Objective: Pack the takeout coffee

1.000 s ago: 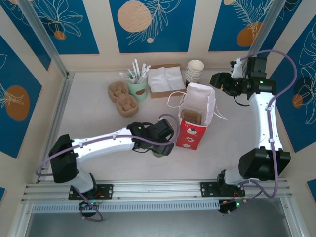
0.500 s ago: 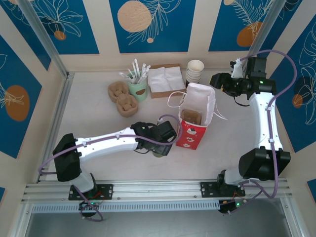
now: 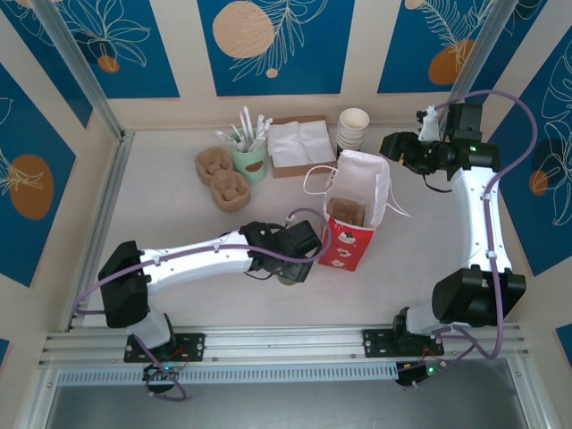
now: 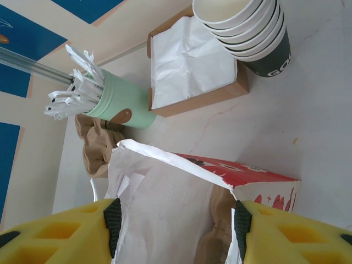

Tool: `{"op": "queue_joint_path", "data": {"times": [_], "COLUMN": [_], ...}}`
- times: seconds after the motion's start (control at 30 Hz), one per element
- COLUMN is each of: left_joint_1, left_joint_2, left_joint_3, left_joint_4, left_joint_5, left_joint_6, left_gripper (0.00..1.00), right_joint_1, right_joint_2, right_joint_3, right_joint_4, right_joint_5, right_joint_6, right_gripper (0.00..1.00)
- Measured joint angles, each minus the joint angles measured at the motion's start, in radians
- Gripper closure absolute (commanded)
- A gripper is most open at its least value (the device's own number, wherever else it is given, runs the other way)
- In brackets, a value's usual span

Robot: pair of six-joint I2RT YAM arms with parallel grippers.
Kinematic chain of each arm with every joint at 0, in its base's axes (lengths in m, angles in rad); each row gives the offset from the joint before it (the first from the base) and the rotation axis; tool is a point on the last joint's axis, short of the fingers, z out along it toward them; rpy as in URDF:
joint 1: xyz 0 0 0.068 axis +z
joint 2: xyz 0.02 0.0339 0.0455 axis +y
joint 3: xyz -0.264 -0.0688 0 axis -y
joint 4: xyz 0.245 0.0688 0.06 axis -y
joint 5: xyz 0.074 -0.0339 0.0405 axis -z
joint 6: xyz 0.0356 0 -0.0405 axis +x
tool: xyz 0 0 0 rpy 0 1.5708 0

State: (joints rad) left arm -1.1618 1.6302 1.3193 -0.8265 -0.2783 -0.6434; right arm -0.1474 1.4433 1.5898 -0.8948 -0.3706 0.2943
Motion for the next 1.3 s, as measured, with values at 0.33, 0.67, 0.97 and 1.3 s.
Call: {"op": "queue_joint_path", "data": {"times": [0.33, 0.67, 0.97, 1.3], "left_joint_1": [0.0, -0.002, -0.002, -0.006], "left_joint_2": [0.005, 0.011, 0.017, 0.023], "left_joint_3": [0.0, 0.0, -0.002, -0.008], "left_joint_4": [0.003, 0.011, 0.03, 0.05], "left_joint_5": [-0.004, -0.019, -0.027, -0.044], "left_joint_6": [-0.014, -0.036, -0.043, -0.055], "left_gripper": [0.19, 0.19, 0.15, 0.2], "right_joint_1": [0.0, 0.0, 0.0, 0.0], "right_joint_2": [0.0, 0.0, 0.0, 0.0], "right_joint_3": [0.0, 0.0, -0.002, -0.012], "right_joint_4": [0.0, 0.0, 0.0, 0.0], "right_joint_5": [-0.004, -0.012, -0.023, -0.023], "right_joint_6": [0.0, 0.0, 0.0, 0.0], "right_gripper": [0.41, 0.41, 0.41, 0.41]}}
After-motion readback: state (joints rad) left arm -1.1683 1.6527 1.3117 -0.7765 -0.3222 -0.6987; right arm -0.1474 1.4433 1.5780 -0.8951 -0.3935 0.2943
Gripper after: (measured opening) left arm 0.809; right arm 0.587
